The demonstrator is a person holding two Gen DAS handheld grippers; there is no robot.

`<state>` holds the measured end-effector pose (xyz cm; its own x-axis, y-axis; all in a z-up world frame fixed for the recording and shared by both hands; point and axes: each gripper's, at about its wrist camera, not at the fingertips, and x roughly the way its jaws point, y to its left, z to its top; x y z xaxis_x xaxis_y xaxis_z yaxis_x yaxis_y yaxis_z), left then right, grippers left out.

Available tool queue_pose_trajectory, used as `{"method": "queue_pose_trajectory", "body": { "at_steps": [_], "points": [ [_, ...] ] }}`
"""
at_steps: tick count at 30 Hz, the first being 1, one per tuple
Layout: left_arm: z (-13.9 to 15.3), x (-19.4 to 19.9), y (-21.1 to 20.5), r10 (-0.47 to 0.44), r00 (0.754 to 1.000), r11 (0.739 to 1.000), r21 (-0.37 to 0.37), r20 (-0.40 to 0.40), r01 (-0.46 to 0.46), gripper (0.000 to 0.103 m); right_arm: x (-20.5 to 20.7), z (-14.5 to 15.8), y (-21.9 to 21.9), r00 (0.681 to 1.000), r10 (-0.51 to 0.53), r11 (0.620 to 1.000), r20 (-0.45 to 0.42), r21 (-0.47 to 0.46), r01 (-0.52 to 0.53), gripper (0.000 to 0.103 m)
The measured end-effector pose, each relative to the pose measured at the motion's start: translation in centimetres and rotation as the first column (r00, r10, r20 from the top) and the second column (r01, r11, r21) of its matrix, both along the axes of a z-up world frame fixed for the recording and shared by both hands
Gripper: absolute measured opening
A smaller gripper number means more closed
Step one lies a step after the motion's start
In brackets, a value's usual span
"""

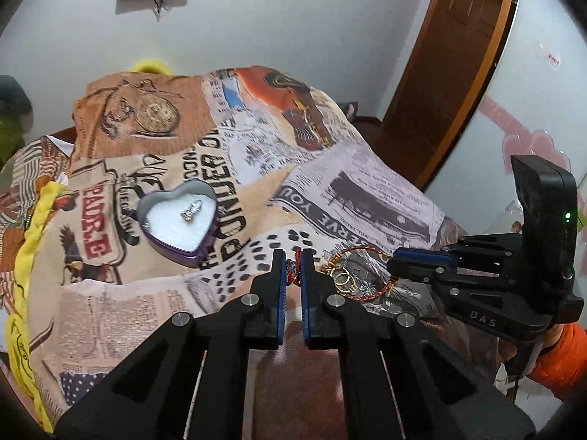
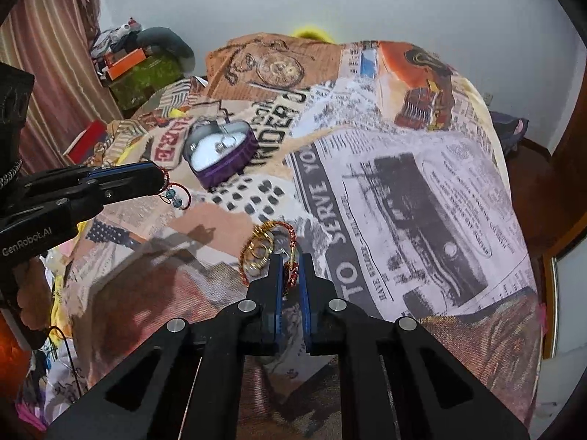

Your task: Organize jewelry

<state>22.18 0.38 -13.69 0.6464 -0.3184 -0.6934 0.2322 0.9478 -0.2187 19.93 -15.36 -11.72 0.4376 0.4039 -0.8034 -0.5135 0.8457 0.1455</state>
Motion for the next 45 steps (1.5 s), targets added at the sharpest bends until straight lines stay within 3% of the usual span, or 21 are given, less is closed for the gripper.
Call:
{"method": "queue_pose_trajectory", "body": {
  "at_steps": [16,27,39,45],
  "points": [
    [1.9,-1.2,3.8,0.072,0.996,0.997,0.0,0.058,-0.072,0.006,0.5,4.4,2.8,0.994,0.035,0.999,0.106,0.017,-0.037,0.008],
    [3.2,0.9,7.0,0.139,0.985,0.99,0.006,0.1,-0.14,0.006,3.1,5.8,6.4,0.987,0.064,0.996,0.149,0.056,-0.073,0.008],
    [1.4,5.5,9.6,0.189,0.979,0.981,0.02,0.075,-0.191,0.006,7.1,4.8,11.8,0.983,0.124,0.99,0.134,0.051,-0.132,0.008],
    [-0.8,8.2,10.3,0.194,0.981,0.98,0.036,0.022,-0.195,0.006,8.9,2.7,14.2,0.985,0.16,0.986,0.064,0.034,-0.163,0.008]
  ]
}}
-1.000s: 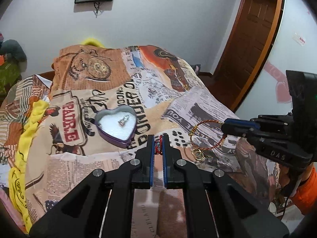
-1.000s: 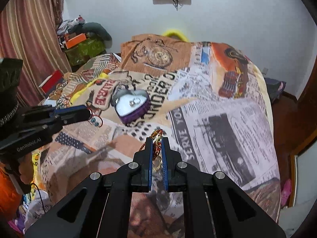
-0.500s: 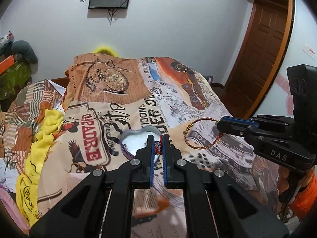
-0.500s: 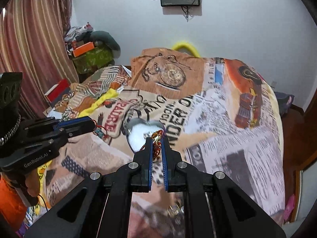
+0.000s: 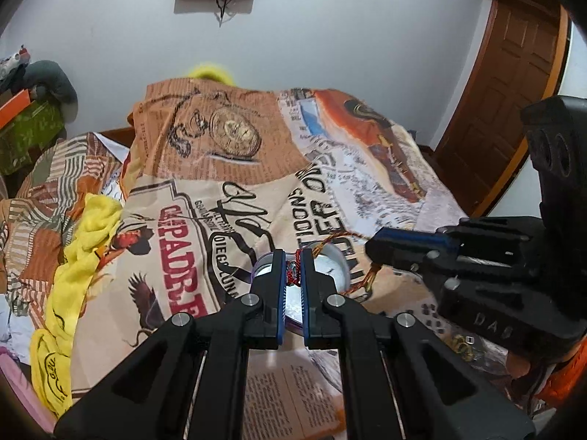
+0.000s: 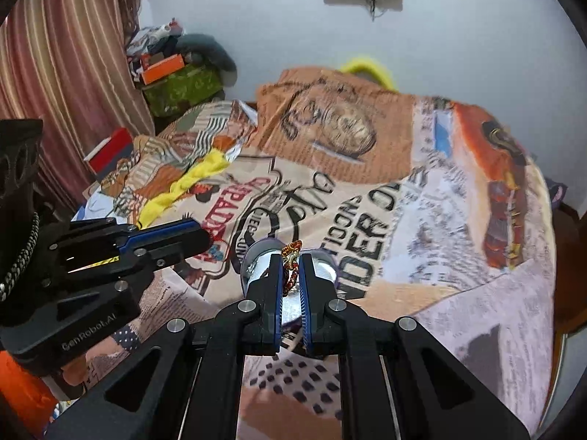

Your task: Organize jewelry

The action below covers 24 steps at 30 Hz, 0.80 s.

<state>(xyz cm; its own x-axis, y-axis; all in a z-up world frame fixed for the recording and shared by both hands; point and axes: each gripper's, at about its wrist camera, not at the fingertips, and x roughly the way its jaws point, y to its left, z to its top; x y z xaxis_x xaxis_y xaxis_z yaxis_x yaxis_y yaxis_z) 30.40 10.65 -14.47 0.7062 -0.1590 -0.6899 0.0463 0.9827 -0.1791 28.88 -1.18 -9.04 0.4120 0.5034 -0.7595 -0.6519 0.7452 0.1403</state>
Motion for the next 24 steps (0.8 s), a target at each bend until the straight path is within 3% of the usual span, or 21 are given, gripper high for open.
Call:
{"method": "queue_pose_trajectory", "body": {
  "at_steps": [15,20,24],
  "points": [
    [-5.5,3.6,-0.2,-0.049,0.987,0.996,-0.075,-0.151,0.038,0.006,2.7,-4.7,1.9,0.989,0.026,0.994,-0.147,-0.098,-0.041,0.008],
    [-5.6,3.3,-1.1,-0.06,0.984,0.998,-0.022,-0.168,0.057,0.006,2.7,-5.2,1.6,0.986,0.023,0.992,-0.164,-0.121,-0.043,0.009],
    [-5.0,2.6,-1.5,-0.05,0.986,0.998,0.036,-0.16,0.056,0.006,2.8,-5.1,1.4,0.974,0.026,0.993,-0.226,-0.103,-0.051,0.009]
  ]
}}
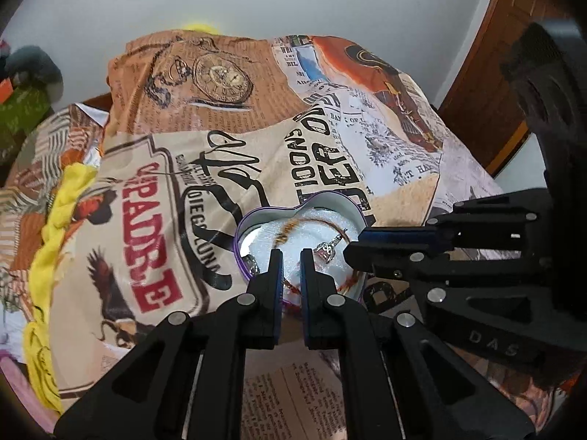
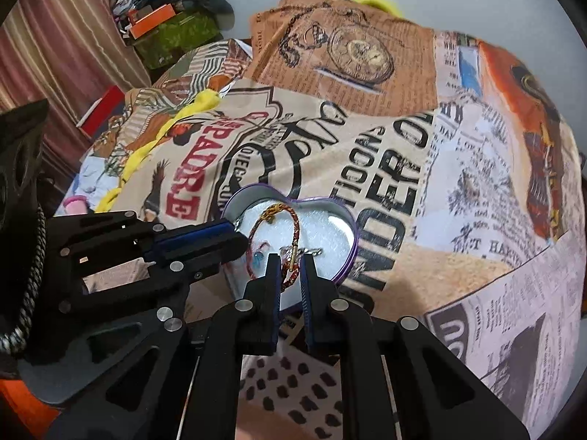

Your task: Organize jewelry

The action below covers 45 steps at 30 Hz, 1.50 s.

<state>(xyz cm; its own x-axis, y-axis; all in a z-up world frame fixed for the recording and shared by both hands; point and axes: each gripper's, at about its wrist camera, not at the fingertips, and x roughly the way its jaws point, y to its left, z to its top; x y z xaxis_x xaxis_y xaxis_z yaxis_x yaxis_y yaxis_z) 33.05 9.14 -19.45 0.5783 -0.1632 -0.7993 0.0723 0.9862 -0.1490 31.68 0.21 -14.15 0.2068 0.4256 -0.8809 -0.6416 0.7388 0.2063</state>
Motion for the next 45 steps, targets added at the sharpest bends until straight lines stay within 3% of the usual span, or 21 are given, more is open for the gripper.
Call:
{"method": "queue_pose_trajectory", "body": {
  "at_steps": [5,12,16,21,24,29,36,45],
  "points": [
    [1.5,-1.1,0.1,0.009,1.0,1.0,0.02,0.024,-0.009,0.007,-0.3,0.6,-0.3,1.0,-0.016,1.0,0.005,0.002,0.016,0.021],
    [3.9,-3.1,0.2,0.027,0.997,0.999,0.029,0.065,-0.029,0.009,-2.0,3.1,-1.4,0.997,-0.028,0.999,0.069,0.02,0.026,0.022],
    [5.6,-4.9,-0.5,0.023,0.994,0.998,0.048,0.103,-0.028,0.021,-3.4,5.1,-2.6,0.992,-0.031,0.999,0.124,0.023,0.029,0.022],
    [7.3,-7.1,-2.2,-0.011,0.99,0.999,0.037,0.141,0.005,0.025,-5.5,7.3,-5.7,0.982,-0.069,0.996,0.175,0.066,0.058,0.022],
    [7.8,-8.5,-3.9,-0.039,0.986,0.999,0.041,0.162,0.033,0.036,-6.6,7.9,-7.8,0.978,-0.094,0.994,0.184,0.078,0.08,0.022],
    [7.1,-10.0,-7.0,-0.102,0.985,0.994,0.043,0.14,0.097,0.037,-8.6,7.8,-10.7,0.966,-0.121,0.993,0.228,0.039,0.115,0.022],
    [3.9,-11.1,-10.4,-0.165,0.984,0.986,0.021,0.061,0.164,0.037,-10.8,5.4,-13.5,0.964,-0.134,0.989,0.232,-0.024,0.143,0.022],
    [0.9,-11.9,-11.7,-0.217,0.976,0.976,-0.026,-0.027,0.216,0.037,-11.9,1.3,-13.7,0.987,-0.093,0.994,0.133,-0.048,0.1,0.022]
  ]
}}
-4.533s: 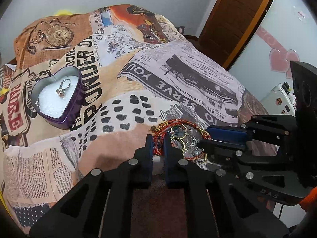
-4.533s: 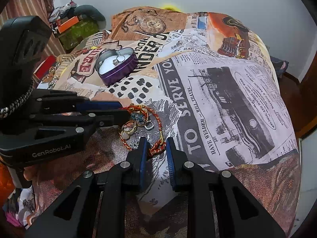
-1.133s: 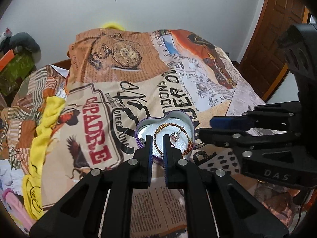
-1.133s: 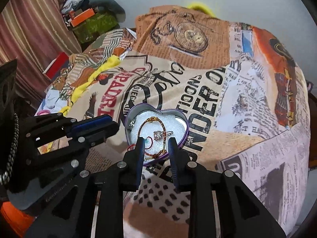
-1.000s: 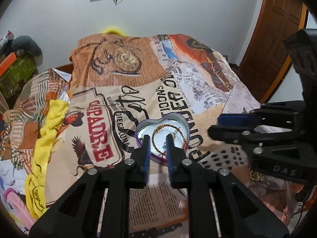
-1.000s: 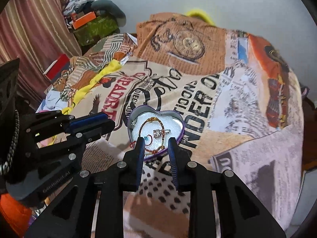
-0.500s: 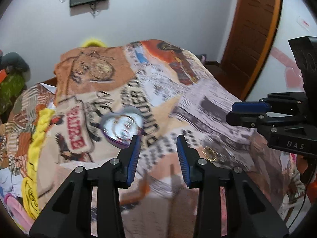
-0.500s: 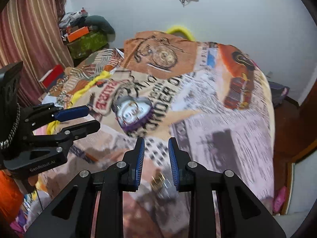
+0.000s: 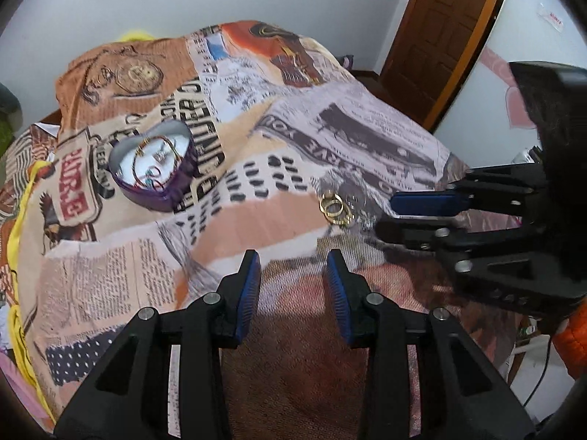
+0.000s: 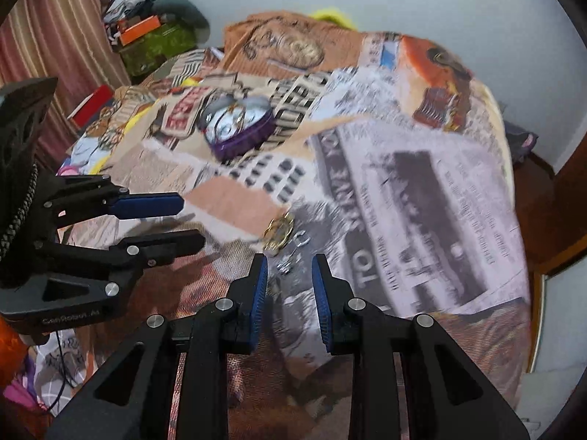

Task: Organize jewelry
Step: 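Move the right gripper to the gold hoop rings and grasp them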

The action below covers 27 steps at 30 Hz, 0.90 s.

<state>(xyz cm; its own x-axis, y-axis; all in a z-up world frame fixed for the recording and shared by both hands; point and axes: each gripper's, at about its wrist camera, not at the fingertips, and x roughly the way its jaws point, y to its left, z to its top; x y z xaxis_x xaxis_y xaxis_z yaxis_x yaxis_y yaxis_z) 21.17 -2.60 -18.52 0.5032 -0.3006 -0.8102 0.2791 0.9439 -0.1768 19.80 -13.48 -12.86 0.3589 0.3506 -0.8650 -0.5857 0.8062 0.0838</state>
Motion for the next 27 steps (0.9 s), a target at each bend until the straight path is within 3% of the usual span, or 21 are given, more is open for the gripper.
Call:
{"method": "queue_pose_trajectory", "body": {
  "at_steps": [8,11,20,27],
  "points": [
    [-0.7,0.1,0.0,-0.025,0.999,0.999,-0.038,-0.023,0.024,0.037,0.1,-1.8,0.3,1.0,0.009,1.0,0.001,-0.002,-0.009,0.022],
    [-0.8,0.6,-0.2,-0.036,0.999,0.998,-0.052,-0.033,0.034,0.037,-0.2,-2.0,0.6,1.0,0.022,1.0,0.019,-0.009,-0.021,0.01],
    [-0.9,2.0,-2.9,-0.094,0.995,0.995,-0.047,-0.042,0.092,0.037,-0.7,-1.6,-0.4,0.998,0.011,1.0,0.06,-0.012,-0.01,0.009],
    [-1.3,3.0,-4.2,-0.069,0.997,0.997,-0.033,-0.045,0.068,0.033,-0.3,-1.2,-2.8,0.997,-0.038,0.999,0.06,0.029,0.037,0.009]
  ]
}}
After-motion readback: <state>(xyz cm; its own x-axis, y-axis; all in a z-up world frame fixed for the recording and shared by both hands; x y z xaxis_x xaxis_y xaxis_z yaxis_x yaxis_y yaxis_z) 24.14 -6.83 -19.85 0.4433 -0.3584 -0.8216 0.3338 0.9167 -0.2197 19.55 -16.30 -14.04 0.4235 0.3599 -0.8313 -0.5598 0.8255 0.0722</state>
